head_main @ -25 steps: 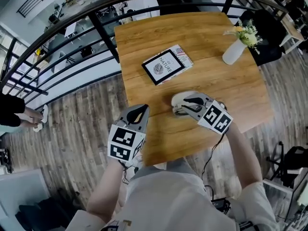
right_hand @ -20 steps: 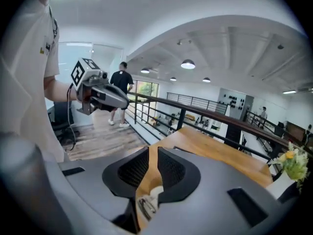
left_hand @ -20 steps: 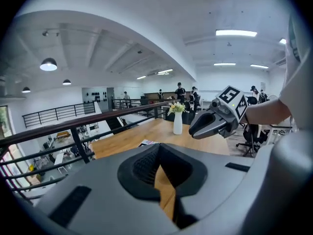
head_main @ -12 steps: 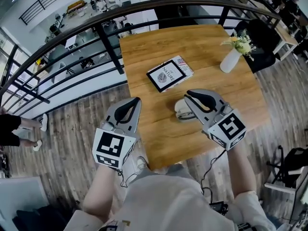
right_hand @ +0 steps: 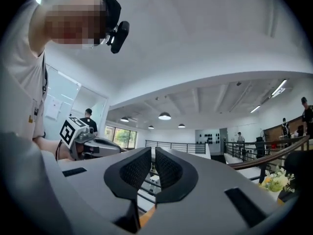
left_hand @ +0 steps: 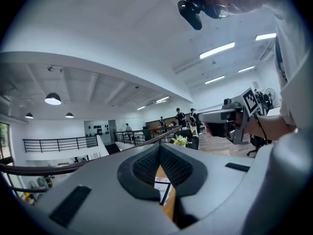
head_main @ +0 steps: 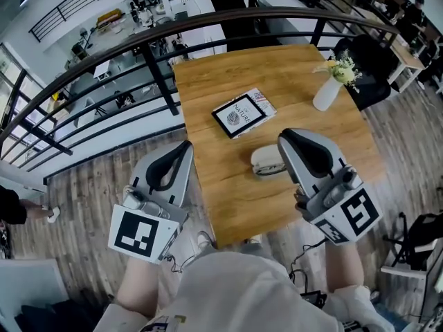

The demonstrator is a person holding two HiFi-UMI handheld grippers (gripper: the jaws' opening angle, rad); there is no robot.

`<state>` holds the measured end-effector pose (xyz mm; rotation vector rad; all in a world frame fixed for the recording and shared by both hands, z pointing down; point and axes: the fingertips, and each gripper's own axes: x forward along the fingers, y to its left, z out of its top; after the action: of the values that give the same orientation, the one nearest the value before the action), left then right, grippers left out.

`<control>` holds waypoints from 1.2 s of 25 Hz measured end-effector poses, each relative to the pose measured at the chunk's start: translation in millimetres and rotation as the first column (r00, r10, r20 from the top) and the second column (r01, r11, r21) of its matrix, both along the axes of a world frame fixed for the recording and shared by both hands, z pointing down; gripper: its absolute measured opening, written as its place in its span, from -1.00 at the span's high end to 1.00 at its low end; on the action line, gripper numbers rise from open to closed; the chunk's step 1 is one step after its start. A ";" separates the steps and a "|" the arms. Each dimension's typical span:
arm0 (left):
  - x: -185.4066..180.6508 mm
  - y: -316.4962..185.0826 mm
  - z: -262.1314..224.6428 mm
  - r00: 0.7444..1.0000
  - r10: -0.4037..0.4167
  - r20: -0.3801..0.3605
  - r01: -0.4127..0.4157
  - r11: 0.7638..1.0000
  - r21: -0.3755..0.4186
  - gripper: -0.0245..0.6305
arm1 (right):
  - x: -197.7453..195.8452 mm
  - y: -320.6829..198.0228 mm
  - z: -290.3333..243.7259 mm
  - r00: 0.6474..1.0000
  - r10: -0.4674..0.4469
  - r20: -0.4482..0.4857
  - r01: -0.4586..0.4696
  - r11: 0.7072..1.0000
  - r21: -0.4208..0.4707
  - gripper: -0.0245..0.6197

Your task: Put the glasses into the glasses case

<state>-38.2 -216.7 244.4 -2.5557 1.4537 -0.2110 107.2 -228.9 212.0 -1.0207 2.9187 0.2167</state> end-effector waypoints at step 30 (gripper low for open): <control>-27.9 20.3 46.4 0.997 -0.069 -0.029 0.067 0.993 -0.093 0.88 | -19.7 32.3 43.4 0.990 0.010 -0.142 -0.016 0.999 -0.040 0.84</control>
<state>-66.1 -196.4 290.8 -2.5947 1.5795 -0.2542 87.5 -196.6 255.4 -1.0734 3.0559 0.2405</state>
